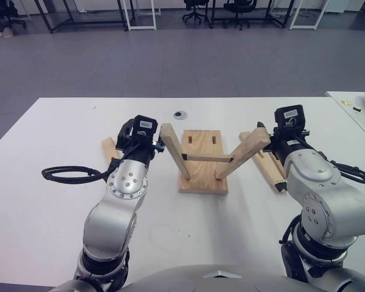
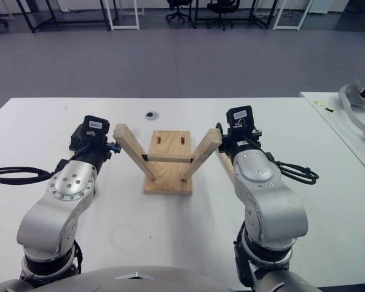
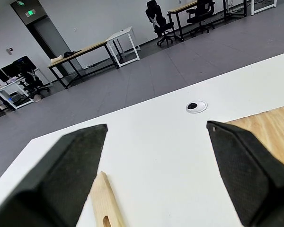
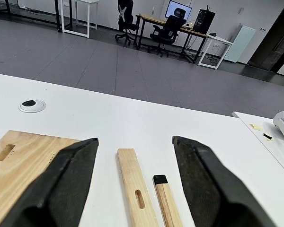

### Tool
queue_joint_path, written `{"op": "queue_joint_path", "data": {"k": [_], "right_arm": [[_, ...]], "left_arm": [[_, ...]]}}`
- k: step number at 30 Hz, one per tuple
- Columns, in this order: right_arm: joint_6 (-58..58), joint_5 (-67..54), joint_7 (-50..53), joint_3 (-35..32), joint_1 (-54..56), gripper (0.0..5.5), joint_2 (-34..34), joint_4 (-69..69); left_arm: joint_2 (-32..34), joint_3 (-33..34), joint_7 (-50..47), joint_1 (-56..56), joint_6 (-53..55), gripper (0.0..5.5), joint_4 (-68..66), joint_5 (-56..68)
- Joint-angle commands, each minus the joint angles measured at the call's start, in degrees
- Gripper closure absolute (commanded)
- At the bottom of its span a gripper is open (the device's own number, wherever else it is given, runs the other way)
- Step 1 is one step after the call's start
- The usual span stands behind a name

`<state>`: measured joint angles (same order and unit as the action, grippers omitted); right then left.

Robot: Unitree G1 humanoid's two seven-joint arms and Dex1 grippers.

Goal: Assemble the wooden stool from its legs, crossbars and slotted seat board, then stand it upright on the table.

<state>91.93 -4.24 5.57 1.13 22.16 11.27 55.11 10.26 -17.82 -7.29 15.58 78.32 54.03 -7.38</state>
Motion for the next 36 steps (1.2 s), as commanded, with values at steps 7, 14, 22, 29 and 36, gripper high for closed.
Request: {"op": "queue_joint_path", "data": {"k": [7,14,22,29,36], "right_arm": [[-23.21,-4.59,-12.76,-11.81,-3.42,2.58,3.30,-9.45],[-29.26,-26.88,-19.84,-29.84,14.07,2.58,0.62,-7.48],[-15.00,-29.50,-7.64,-14.07,-7.07,2.58,-1.78,-12.21],[-26.16,-27.14,-7.05,-11.26,-1.56,2.58,-3.60,-12.97],[-39.07,-19.25,-12.88,-14.08,0.56,2.58,11.44,-22.68]], "left_arm": [[11.48,18.74,17.16,-4.74,-12.60,1.61,-1.47,7.23],[-0.29,41.32,20.70,19.94,-14.63,1.61,-6.25,28.68],[-0.73,19.76,24.45,-6.43,-20.86,1.61,-18.09,28.55],[3.16,14.46,23.43,0.54,-32.51,1.61,-21.75,24.26],[2.92,30.44,19.07,12.24,-30.78,1.61,-15.32,34.33]]}}
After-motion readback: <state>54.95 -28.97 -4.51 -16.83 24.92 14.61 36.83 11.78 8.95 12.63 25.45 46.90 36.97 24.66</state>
